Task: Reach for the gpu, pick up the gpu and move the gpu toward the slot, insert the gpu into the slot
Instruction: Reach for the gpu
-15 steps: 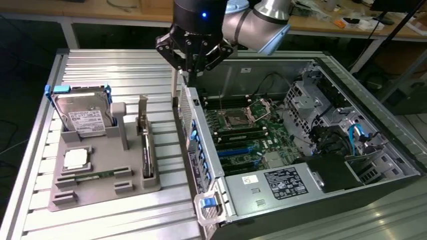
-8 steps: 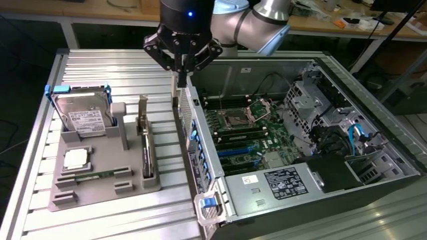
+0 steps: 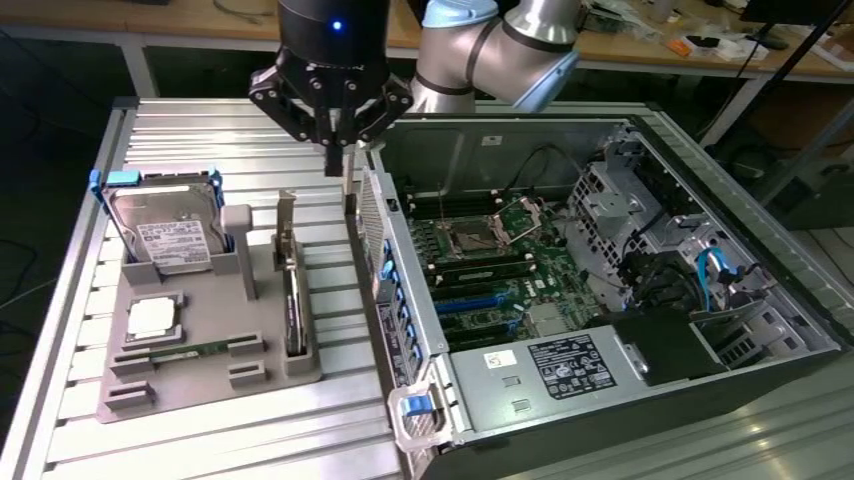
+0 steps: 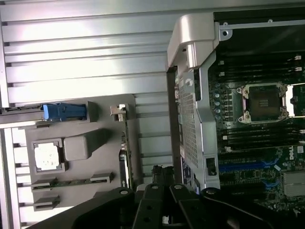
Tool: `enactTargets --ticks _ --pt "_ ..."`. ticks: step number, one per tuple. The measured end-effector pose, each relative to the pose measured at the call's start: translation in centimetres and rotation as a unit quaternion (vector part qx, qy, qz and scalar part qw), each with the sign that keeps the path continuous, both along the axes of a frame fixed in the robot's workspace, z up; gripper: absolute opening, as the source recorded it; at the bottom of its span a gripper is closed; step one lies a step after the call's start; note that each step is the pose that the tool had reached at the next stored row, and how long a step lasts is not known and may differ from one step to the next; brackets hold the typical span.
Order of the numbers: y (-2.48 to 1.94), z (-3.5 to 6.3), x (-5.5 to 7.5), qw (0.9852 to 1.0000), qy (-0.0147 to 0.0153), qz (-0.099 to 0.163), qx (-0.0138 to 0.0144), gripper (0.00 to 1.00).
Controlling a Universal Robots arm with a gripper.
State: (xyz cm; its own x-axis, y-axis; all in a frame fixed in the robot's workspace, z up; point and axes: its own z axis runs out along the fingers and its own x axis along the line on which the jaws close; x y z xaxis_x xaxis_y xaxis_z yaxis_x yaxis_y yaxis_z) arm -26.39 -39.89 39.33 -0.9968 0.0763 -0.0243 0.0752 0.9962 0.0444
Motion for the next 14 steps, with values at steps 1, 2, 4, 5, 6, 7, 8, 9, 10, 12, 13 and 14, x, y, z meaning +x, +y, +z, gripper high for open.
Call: enactTargets --ticks 1,2,4,5,6,7,8,9,10,12,13,14 --pt "0.00 0.00 -0.3 1.0000 0.0000 0.000 0.0000 0.11" --pt "0.00 0.00 -0.6 1.0000 0.0000 0.000 0.0000 0.11" --pt "0.00 0.00 -1.2 1.0000 0.0000 0.000 0.0000 0.11" --pt "0.00 0.00 -1.7 1.0000 0.0000 0.000 0.0000 0.11" --pt "0.00 0.00 -2.0 1.0000 0.0000 0.000 0.0000 0.11" --pt "0.00 0.00 -2.2 1.0000 0.0000 0.000 0.0000 0.11" --pt "0.00 0.00 -2.6 1.0000 0.0000 0.000 0.0000 0.11" --pt "0.00 -0.01 -2.8 1.0000 0.0000 0.000 0.0000 0.11" --pt "0.00 -0.01 -3.1 1.0000 0.0000 0.000 0.0000 0.11" --pt "0.00 0.00 -3.7 1.0000 0.0000 0.000 0.0000 0.11" --pt "0.00 0.00 -4.0 1.0000 0.0000 0.000 0.0000 0.11" --pt "0.00 -0.01 -4.3 1.0000 0.0000 0.000 0.0000 0.11"
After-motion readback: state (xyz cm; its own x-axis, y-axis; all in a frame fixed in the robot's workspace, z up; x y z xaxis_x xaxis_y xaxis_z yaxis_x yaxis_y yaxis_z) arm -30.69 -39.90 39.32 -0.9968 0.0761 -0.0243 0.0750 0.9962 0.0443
